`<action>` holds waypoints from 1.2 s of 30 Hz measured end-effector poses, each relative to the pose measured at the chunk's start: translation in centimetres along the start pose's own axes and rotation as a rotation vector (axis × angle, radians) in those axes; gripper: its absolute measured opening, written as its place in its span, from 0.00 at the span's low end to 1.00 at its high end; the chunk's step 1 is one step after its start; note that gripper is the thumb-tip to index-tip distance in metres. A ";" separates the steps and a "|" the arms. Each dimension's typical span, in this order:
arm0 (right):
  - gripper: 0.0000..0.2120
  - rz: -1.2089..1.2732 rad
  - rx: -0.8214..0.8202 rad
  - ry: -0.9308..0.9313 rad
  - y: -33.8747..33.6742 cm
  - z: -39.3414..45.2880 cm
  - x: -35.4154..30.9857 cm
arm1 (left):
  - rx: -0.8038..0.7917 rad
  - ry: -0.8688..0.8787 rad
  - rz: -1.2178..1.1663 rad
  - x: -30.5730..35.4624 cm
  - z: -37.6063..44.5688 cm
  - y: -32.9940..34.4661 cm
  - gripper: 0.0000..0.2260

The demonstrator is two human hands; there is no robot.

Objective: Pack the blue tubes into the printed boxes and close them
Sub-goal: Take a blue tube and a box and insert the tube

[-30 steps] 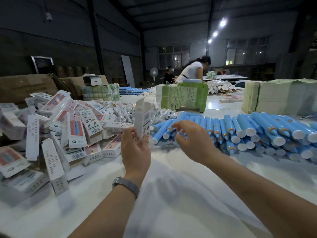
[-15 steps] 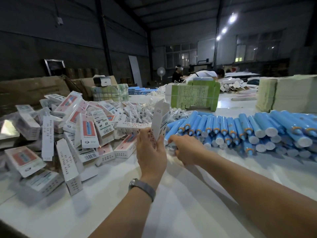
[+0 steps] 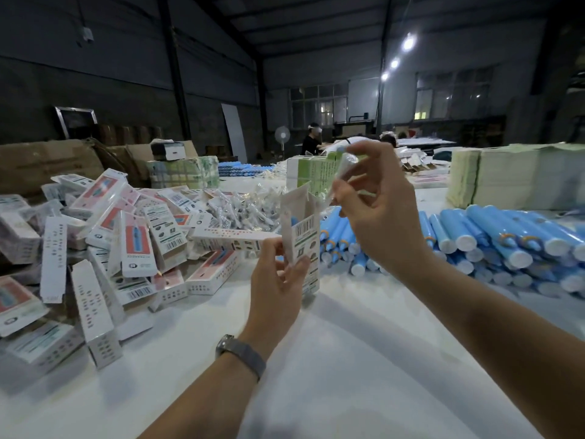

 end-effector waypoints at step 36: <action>0.14 0.311 -0.110 0.357 0.9 -3.0 3.3 | -0.228 -0.041 -0.129 0.8 -1.0 -0.1 0.11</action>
Point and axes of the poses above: each hand's wrist, its own z-axis towards the middle knuckle, its own y-axis out of the palm, x = y × z, the point moved 1 cm from there along z, towards the middle knuckle, and after that the axes turned 12 degrees about -y, right-handed, at the moved point
